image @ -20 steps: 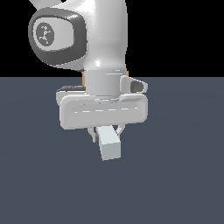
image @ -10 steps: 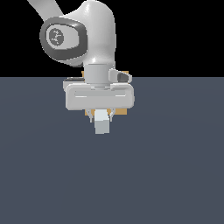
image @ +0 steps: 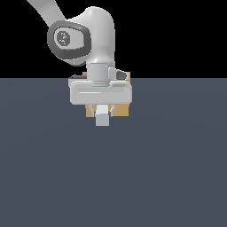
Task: Insert the peg into the horizontal hole in a box.
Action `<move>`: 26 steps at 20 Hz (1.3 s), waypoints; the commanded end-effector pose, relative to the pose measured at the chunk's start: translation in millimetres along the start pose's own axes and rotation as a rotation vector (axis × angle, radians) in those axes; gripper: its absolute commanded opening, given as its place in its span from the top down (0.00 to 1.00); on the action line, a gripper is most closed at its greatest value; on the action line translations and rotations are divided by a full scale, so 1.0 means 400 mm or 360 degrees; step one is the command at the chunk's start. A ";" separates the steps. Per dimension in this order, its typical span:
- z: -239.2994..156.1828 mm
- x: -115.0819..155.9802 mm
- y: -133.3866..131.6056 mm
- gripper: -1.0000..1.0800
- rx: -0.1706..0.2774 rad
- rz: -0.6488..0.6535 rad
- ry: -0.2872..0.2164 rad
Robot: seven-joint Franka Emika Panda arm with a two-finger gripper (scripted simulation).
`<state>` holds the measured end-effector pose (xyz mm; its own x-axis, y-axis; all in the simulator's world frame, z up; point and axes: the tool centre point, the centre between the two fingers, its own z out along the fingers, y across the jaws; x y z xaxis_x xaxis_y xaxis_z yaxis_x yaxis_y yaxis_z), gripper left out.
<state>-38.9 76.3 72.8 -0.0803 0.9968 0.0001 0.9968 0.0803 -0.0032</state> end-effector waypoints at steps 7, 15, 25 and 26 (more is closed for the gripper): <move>-0.006 0.013 0.006 1.00 -0.0005 0.0013 0.0000; -0.005 0.012 0.007 1.00 -0.0004 0.0013 0.0001; -0.006 0.106 0.005 1.00 -0.0006 0.0013 0.0001; -0.006 0.126 0.005 1.00 -0.0006 0.0013 0.0001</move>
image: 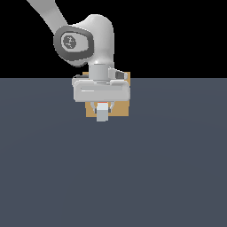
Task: Insert the peg into the horizontal hole in a box.
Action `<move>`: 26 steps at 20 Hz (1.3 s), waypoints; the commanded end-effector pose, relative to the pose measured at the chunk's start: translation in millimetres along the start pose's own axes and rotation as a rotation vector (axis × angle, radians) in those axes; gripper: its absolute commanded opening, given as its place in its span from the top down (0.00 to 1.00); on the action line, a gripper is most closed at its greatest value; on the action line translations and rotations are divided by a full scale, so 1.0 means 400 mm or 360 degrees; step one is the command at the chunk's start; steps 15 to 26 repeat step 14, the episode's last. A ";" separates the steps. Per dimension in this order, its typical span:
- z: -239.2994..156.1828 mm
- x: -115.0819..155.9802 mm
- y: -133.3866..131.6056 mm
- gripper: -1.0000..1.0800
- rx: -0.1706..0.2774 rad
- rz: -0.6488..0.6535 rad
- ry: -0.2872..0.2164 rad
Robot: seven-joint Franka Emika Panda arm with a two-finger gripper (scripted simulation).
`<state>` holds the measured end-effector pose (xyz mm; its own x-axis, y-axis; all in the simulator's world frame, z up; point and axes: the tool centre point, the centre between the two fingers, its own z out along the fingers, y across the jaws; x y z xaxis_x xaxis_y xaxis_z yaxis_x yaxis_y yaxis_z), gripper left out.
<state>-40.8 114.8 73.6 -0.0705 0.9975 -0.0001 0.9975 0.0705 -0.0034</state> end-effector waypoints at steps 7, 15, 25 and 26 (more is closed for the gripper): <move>-0.006 0.166 0.002 1.00 -0.0008 -0.0003 0.0002; -0.007 0.215 0.004 1.00 -0.0009 -0.0003 0.0002; -0.007 0.215 0.004 1.00 -0.0009 -0.0003 0.0002; -0.007 0.215 0.004 1.00 -0.0009 -0.0003 0.0002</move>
